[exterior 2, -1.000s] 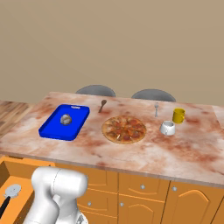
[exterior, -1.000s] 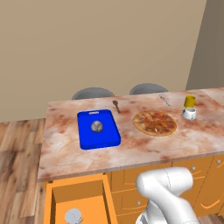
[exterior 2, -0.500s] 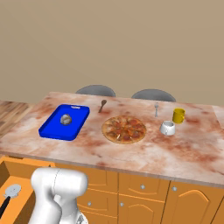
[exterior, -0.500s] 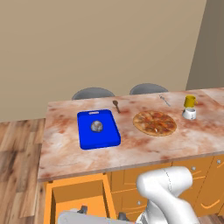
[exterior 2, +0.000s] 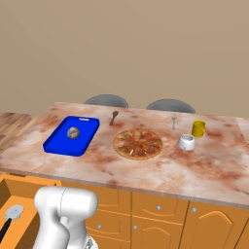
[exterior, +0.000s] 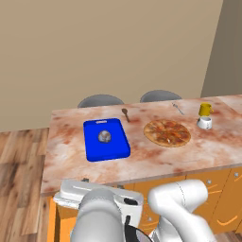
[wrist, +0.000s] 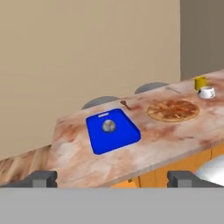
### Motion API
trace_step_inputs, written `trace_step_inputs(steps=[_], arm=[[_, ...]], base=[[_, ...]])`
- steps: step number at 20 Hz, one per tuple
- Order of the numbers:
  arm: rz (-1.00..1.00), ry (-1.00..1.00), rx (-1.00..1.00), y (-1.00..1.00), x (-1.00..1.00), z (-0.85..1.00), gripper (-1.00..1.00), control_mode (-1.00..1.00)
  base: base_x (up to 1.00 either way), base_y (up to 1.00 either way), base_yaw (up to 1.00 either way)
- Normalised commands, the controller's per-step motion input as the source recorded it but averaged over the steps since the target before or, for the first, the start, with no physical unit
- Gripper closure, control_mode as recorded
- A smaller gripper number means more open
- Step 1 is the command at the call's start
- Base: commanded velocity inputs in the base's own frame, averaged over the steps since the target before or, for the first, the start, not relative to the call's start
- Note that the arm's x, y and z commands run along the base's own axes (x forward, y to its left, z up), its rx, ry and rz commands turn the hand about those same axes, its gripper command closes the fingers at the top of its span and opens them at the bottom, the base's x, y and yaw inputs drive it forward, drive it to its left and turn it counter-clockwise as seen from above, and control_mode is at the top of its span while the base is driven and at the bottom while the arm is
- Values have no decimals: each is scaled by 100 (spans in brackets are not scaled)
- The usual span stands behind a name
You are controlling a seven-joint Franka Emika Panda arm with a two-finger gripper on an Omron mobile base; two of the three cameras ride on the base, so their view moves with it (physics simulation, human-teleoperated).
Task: Take the pizza cutter from the drawer on the left and place it on the dining counter for cutting.
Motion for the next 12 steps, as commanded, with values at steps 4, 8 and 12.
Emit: trace_step_inputs(steps=[4, 8, 12], arm=[[0, 21, 0, 8, 33, 0, -100, -100], [0, 38, -1, 11, 6, 0, -100, -100], [0, 50, -6, 13, 0, -4, -100, -100]], base=[[0, 0, 0], [0, 0, 0], [0, 0, 0]])
